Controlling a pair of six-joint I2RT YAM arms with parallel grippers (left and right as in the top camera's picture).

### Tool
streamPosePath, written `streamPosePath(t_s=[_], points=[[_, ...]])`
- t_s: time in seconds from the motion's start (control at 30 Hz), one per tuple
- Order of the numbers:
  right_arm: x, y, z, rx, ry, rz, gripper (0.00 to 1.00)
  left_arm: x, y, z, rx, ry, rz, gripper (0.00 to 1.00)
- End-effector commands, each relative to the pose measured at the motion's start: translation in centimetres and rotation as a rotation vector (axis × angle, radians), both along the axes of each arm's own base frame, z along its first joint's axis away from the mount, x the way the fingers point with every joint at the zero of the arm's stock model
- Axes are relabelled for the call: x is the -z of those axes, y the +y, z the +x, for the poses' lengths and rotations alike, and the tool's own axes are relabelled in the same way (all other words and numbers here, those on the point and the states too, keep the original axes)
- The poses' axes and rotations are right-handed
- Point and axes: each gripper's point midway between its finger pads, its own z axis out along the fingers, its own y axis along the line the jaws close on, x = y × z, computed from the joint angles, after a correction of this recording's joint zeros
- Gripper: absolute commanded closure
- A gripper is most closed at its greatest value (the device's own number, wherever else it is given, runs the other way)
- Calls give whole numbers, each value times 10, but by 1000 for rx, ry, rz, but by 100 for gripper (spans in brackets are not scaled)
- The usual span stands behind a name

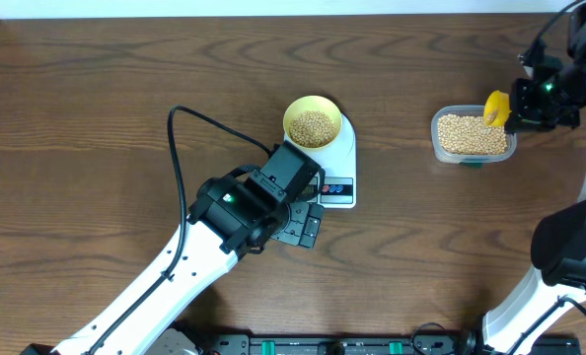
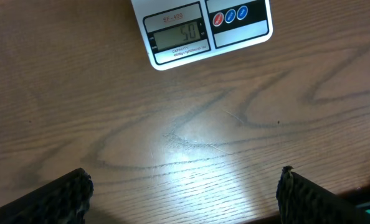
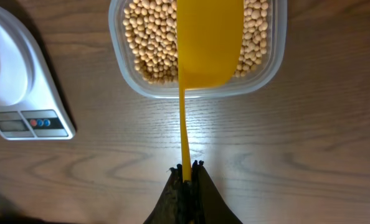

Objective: Scoop item into bowl and weigh 50g on scale
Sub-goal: 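Lower the scoop into the soybean tub with the right gripper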

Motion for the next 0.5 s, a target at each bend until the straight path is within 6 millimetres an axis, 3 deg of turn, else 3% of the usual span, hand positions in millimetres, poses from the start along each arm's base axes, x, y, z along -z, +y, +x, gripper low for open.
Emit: streamPosePath(t_s=[0.0, 0.47], points=[[-8, 6, 0, 1, -21, -52, 99, -3, 1, 4, 2, -13, 8, 3], [-5, 5, 3, 7, -5, -184, 99, -3, 1, 4, 2, -13, 8, 3]])
